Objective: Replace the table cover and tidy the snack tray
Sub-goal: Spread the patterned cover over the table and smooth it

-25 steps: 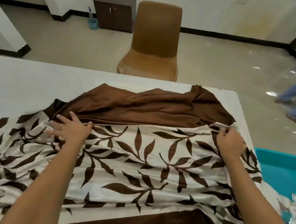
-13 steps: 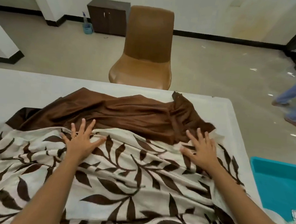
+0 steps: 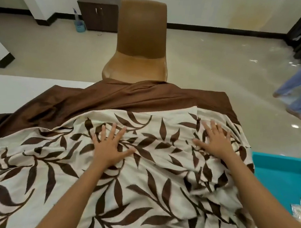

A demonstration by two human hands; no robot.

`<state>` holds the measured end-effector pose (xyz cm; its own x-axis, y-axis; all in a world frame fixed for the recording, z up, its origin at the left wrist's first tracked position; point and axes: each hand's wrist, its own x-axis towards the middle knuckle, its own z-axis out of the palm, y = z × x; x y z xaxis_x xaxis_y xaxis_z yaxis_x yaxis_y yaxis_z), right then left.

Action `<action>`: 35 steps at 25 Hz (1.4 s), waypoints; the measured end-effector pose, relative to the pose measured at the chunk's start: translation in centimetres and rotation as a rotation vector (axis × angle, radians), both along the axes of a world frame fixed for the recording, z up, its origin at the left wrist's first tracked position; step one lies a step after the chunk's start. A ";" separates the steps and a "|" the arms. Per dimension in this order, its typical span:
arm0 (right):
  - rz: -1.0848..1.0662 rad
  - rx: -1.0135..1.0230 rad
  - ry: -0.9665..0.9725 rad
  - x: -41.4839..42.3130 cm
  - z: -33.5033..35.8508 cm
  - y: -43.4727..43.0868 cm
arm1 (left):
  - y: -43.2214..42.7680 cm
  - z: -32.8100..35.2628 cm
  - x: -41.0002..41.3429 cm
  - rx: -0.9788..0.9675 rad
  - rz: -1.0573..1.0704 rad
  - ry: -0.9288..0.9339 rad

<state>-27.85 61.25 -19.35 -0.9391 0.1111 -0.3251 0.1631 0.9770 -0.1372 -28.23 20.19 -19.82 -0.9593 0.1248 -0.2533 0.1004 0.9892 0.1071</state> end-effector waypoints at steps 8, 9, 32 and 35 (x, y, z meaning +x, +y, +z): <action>-0.044 -0.066 0.110 2.9 2.9 -3.5 | 5.0 2.5 0.9 0.203 0.117 0.333; 0.012 -0.072 0.060 6.0 2.1 -4.5 | 6.7 1.7 4.4 0.266 0.060 0.299; -0.791 0.116 0.110 37.6 3.1 -3.6 | -4.7 2.4 25.1 0.040 -0.048 -0.041; -0.399 -0.152 0.264 36.8 3.0 -10.2 | -0.8 2.5 29.4 0.193 -0.118 0.024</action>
<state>8.96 51.07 -16.31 -0.8853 0.4484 -0.1229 0.4608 0.8110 -0.3604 1.14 19.44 -17.36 -0.9405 0.2806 -0.1914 0.2191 0.9318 0.2893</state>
